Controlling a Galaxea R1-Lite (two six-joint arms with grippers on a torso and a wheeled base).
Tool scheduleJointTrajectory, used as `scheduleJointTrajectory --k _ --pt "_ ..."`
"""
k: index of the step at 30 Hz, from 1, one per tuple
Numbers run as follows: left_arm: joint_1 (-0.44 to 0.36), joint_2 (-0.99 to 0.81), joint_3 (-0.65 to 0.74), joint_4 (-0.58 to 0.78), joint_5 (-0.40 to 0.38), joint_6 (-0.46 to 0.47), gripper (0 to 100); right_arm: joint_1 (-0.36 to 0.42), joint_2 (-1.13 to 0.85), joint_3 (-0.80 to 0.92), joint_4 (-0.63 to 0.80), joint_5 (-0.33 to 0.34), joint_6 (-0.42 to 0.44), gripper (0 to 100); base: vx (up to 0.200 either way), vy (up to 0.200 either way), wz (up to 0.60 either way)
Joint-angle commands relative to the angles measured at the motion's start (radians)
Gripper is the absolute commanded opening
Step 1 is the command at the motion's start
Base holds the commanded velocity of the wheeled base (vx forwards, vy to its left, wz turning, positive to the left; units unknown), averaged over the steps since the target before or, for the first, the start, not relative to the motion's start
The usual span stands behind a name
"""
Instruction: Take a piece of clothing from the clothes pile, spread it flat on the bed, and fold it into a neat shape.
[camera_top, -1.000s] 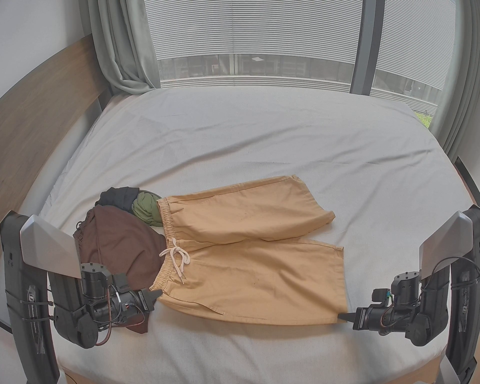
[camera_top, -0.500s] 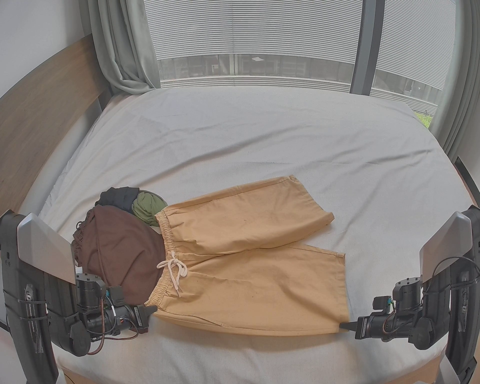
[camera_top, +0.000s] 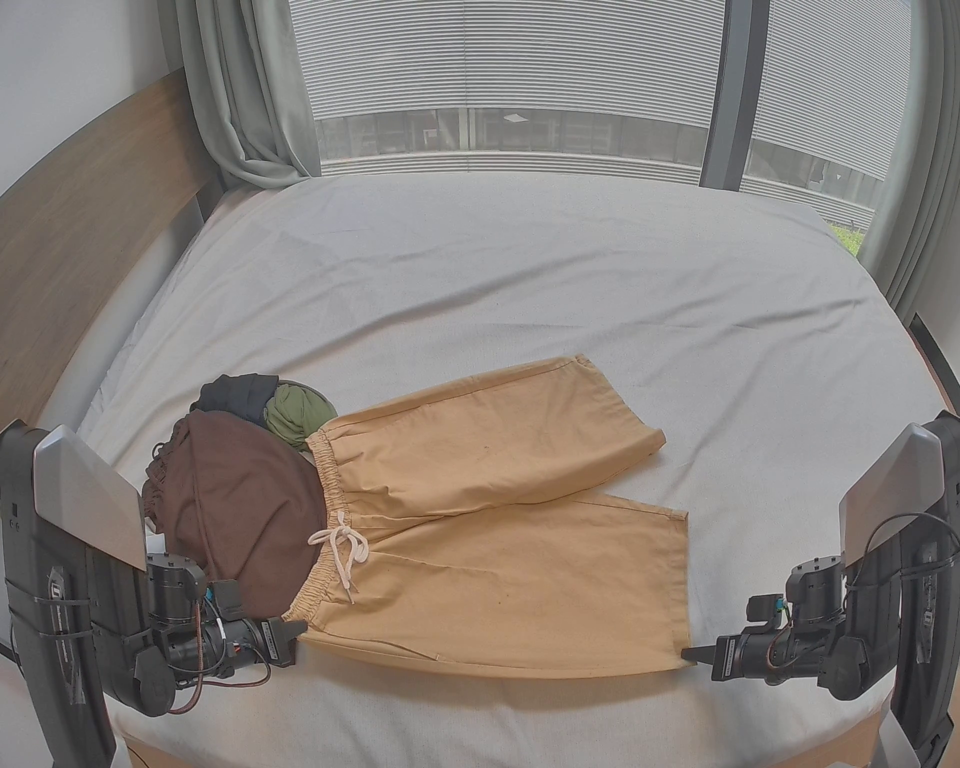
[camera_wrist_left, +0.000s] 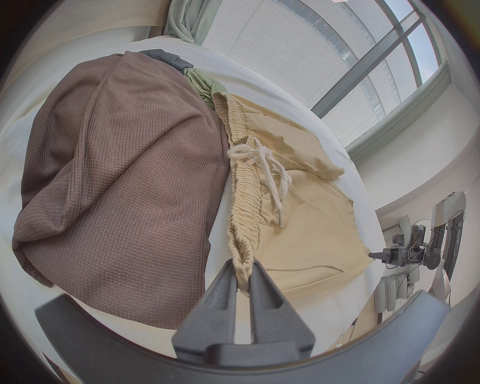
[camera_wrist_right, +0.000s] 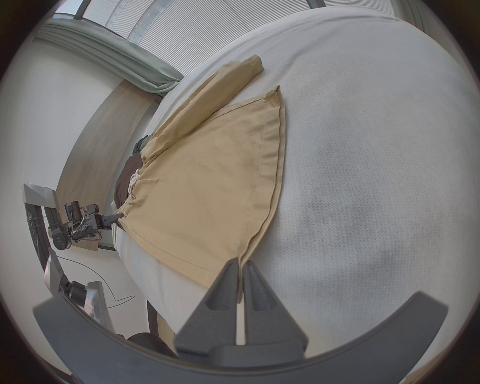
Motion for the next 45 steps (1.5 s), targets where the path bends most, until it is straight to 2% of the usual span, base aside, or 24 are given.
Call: scheduleJointTrajectory --k 1,5,6,10,11,37,38,45 --pt "-0.002 0.006 0.001 0.0 0.0 -0.001 0 0.0 0.003 -0.004 -0.001 0.001 0.0 0 0.0 0.0 0.0" --pt "-0.005 0.006 -0.002 0.0 0.0 -0.001 0 -0.001 0.003 -0.004 -0.001 0.001 -0.001 0 0.0 0.0 0.0" --pt "-0.005 0.006 -0.002 0.0 0.0 -0.001 0 -0.001 0.003 -0.003 -0.001 0.001 -0.001 100 0.0 0.0 0.0" --pt "-0.008 0.009 0.001 0.0 -0.006 -0.001 0 -0.001 0.003 -0.003 -0.001 0.001 0.0 100 0.0 0.0 0.0" --pt "-0.008 0.009 0.001 0.0 -0.014 -0.001 100 -0.001 0.001 -0.001 -0.001 0.001 0.0 100 0.0 0.0 0.0" --pt "-0.025 0.032 -0.038 -0.001 -0.028 -0.034 100 0.0 0.014 -0.007 -0.001 0.001 0.003 100 0.0 0.0 0.0" --pt "-0.029 0.032 -0.042 -0.001 -0.028 -0.045 0 0.0 0.014 -0.007 -0.001 0.001 0.002 100 0.0 0.0 0.0" --pt "-0.031 0.045 -0.057 -0.001 -0.026 -0.056 0 -0.001 0.023 -0.007 -0.003 0.0 0.002 100 0.0 0.0 0.0"
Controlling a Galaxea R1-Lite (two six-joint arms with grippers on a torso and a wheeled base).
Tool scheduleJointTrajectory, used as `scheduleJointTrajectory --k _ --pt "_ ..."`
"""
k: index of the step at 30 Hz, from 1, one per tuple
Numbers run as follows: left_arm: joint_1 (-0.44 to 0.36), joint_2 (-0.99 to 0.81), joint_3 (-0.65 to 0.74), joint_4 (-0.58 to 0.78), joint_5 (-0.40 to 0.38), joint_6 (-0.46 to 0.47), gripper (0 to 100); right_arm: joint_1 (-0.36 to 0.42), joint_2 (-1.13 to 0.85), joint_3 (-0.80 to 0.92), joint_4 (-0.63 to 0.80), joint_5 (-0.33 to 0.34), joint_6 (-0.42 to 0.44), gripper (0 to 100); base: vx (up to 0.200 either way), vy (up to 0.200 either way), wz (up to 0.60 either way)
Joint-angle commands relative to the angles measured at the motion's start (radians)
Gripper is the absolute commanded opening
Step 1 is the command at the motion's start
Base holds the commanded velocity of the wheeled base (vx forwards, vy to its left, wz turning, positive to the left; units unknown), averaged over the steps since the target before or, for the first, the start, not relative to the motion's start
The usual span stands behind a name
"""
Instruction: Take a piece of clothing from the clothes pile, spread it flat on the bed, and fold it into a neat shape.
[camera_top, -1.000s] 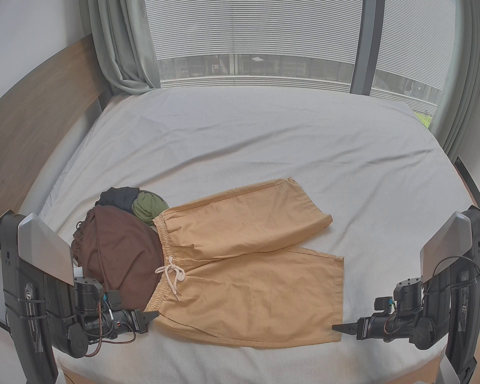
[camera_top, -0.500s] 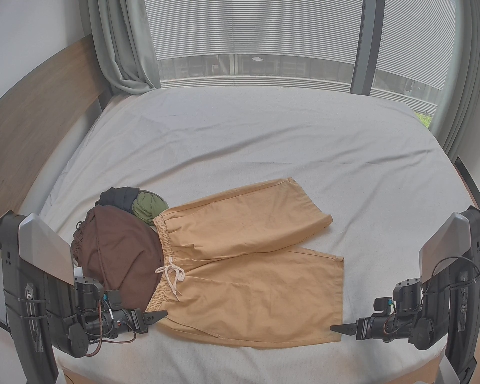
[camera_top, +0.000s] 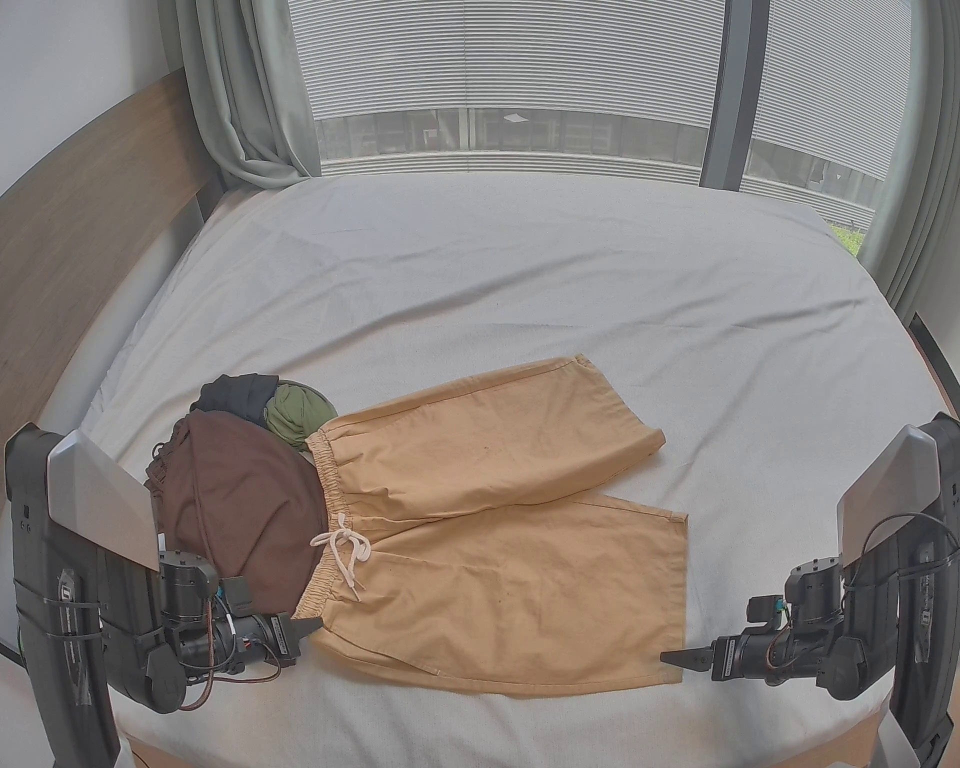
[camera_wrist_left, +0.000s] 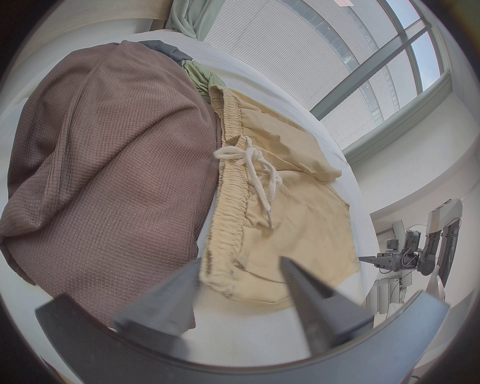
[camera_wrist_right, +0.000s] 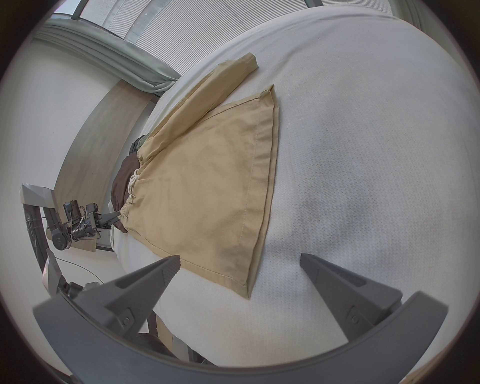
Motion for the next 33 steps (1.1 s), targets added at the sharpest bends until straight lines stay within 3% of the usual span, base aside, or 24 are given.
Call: scheduleJointTrajectory --k 1,33 --pt "0.0 0.013 -0.007 0.0 0.0 0.0 0 0.002 0.011 0.0 -0.001 -0.001 -0.001 100 0.0 0.0 0.0" --pt "-0.008 0.014 -0.006 -0.002 0.001 0.0 0 0.081 0.06 -0.029 -0.001 -0.001 0.01 100 0.0 0.0 0.0"
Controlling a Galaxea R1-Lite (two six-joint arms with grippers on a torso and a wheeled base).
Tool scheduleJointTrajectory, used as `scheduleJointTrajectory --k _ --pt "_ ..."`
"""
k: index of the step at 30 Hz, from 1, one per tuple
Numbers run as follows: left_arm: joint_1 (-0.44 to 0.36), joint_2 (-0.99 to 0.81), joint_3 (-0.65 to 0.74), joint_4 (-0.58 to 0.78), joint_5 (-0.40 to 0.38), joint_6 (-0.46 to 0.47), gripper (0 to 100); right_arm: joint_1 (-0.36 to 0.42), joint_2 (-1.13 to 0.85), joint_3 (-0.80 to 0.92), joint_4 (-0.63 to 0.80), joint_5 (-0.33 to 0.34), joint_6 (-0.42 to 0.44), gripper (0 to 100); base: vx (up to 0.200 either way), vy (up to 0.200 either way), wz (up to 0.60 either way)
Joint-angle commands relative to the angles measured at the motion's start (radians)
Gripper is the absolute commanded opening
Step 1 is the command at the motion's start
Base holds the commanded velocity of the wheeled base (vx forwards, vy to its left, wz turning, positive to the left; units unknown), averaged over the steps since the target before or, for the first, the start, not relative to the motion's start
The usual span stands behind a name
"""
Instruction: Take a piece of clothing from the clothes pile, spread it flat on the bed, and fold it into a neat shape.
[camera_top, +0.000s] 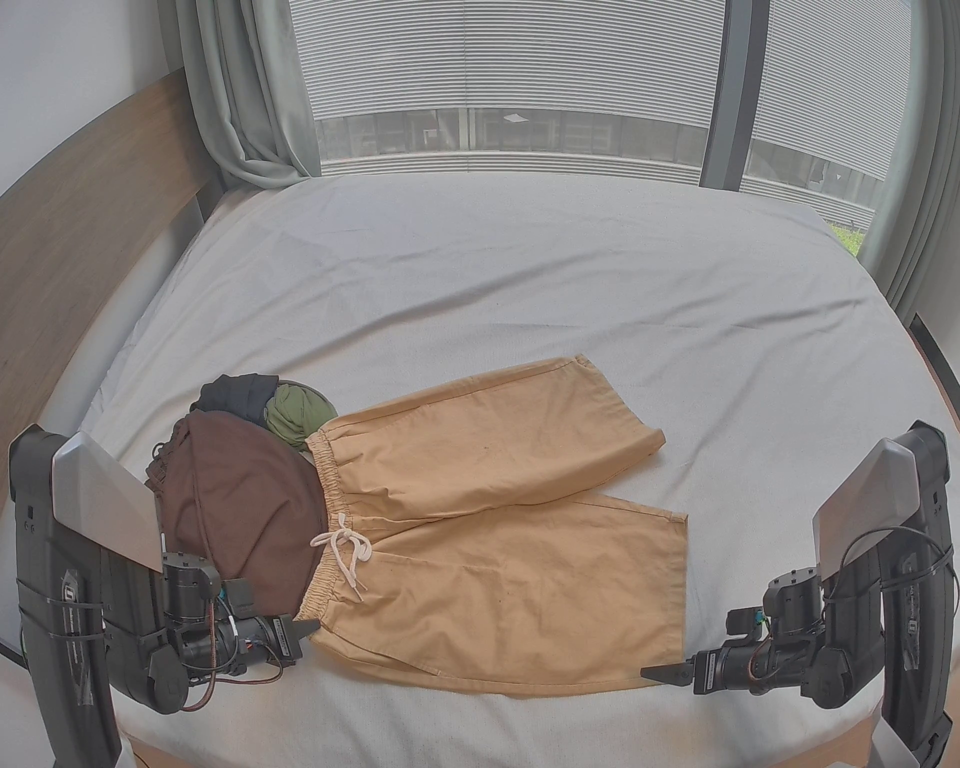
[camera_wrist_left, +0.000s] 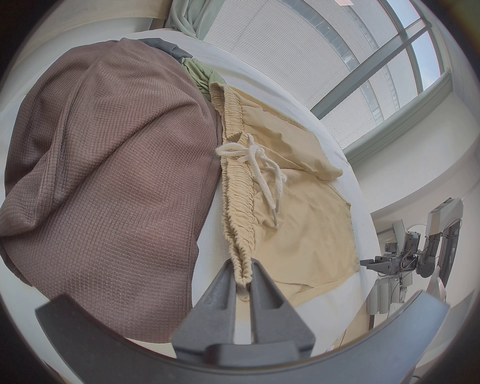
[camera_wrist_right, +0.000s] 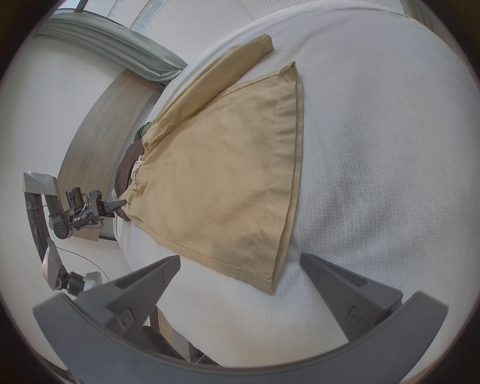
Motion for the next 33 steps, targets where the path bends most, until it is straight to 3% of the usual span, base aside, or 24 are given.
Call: scheduleJointTrajectory --k 1,8,9,33 --pt "-0.003 0.0 0.0 -0.001 0.0 -0.001 0 0.004 0.009 -0.002 0.001 0.001 -0.001 100 0.0 0.0 0.0" --pt "-0.002 -0.001 0.0 -0.001 0.0 -0.001 0 0.004 0.009 -0.007 0.001 0.001 -0.001 100 0.0 0.0 0.0" --pt "-0.003 -0.001 0.0 -0.001 0.0 -0.001 0 0.004 0.011 -0.008 0.001 0.001 -0.001 0 0.0 0.0 0.0" --pt "0.003 -0.049 0.028 -0.001 -0.023 -0.004 0 -0.01 -0.034 0.035 0.001 -0.002 0.001 0 0.0 0.0 0.0"
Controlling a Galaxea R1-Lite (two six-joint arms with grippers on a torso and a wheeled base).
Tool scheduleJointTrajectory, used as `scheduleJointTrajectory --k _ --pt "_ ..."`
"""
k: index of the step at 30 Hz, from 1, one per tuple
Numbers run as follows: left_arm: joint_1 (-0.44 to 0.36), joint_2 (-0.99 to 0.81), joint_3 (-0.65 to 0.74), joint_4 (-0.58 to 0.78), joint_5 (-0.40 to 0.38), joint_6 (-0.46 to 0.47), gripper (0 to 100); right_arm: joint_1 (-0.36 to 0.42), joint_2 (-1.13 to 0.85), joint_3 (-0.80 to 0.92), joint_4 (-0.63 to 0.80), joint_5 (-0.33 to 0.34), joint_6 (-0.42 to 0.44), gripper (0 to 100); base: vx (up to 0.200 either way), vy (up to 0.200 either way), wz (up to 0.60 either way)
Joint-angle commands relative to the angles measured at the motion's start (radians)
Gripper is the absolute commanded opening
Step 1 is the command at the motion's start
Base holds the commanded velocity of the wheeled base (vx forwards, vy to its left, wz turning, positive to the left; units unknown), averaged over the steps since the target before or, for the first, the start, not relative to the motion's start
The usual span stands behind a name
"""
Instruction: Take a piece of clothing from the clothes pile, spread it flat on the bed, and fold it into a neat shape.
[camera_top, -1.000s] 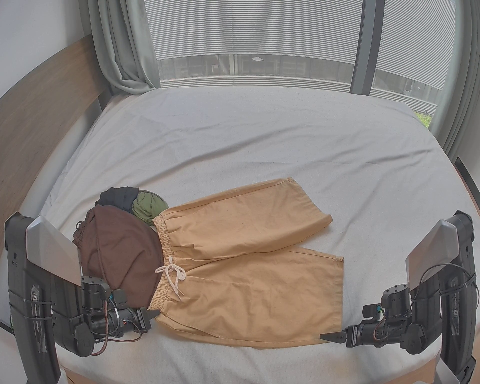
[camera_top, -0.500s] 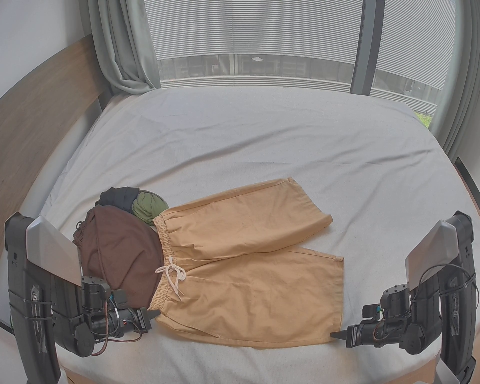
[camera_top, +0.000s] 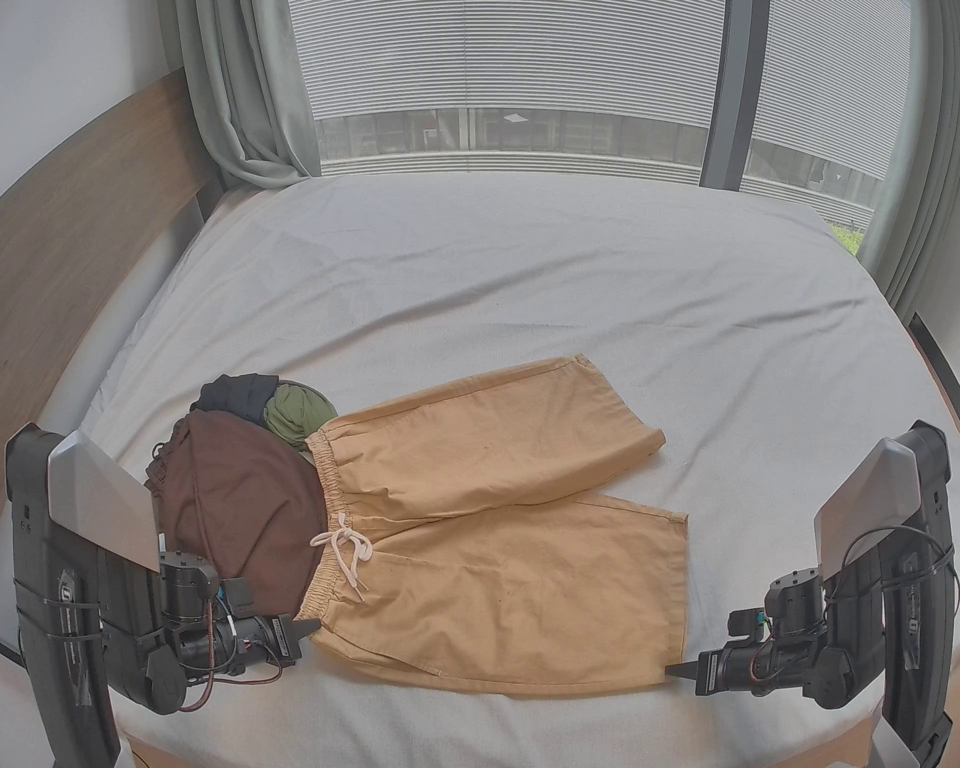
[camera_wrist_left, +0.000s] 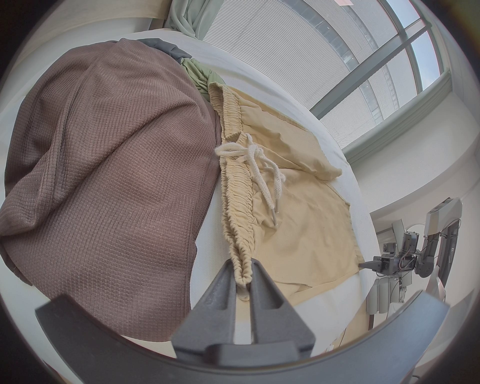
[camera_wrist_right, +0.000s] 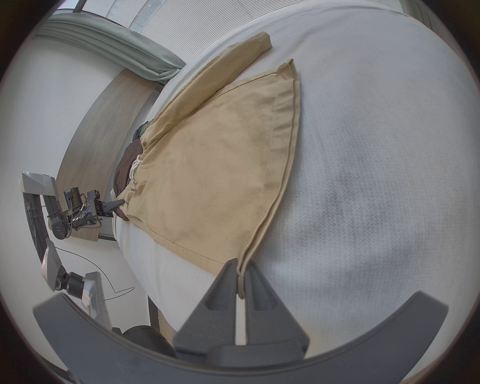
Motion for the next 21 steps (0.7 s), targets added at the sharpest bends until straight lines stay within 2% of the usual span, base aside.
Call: scheduleJointTrajectory --k 1,13,21 --pt "0.007 -0.055 0.038 0.001 -0.027 -0.003 0 -0.013 -0.064 0.049 0.001 0.002 -0.003 0 0.0 0.0 0.0" --pt "0.001 -0.084 0.149 0.003 -0.047 0.043 0 -0.016 -0.098 0.083 0.004 0.001 -0.009 0 0.0 0.0 0.0" --pt "0.006 -0.084 0.149 0.004 -0.047 0.069 0 -0.006 -0.156 0.083 0.053 0.001 -0.014 0 0.0 0.0 0.0"
